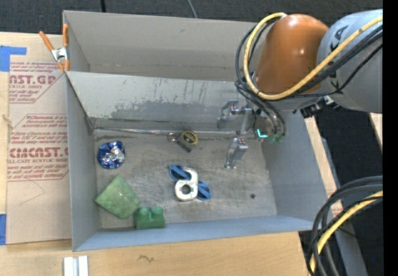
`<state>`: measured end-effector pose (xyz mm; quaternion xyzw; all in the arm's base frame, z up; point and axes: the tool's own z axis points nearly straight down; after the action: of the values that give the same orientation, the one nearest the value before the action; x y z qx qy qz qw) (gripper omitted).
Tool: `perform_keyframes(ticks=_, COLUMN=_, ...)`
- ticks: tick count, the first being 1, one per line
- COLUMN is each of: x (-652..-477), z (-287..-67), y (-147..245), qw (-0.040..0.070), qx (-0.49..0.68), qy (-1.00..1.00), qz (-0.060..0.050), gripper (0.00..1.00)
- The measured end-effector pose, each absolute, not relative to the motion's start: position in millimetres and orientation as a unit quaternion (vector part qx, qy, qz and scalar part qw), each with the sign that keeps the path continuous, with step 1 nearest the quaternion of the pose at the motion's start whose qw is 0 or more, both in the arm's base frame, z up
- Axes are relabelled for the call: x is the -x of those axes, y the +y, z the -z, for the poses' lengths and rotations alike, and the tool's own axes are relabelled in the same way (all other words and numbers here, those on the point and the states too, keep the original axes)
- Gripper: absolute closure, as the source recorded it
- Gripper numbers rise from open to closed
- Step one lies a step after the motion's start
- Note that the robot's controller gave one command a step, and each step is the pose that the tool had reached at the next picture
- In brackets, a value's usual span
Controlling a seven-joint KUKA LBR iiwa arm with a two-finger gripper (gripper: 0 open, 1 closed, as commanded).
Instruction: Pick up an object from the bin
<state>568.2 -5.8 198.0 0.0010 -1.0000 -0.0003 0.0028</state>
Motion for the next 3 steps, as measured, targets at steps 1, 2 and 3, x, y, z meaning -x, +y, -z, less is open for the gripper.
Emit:
perform_keyframes(ticks=1, x=-530.6, z=-77.0, y=34.1, qw=0.003, qx=-0.119, qy=-0.993, qz=0.001, gripper=0.00)
perform_keyframes(ticks=2, x=-521.1, z=-72.3, y=75.8, qw=-0.003, qx=-0.246, qy=-0.969, qz=-0.001, gripper=0.00)
perform_keyframes(ticks=3, x=-521.4, z=-73.9, y=75.9, qw=-0.003, qx=-0.246, qy=-0.969, qz=0.000, gripper=1.00)
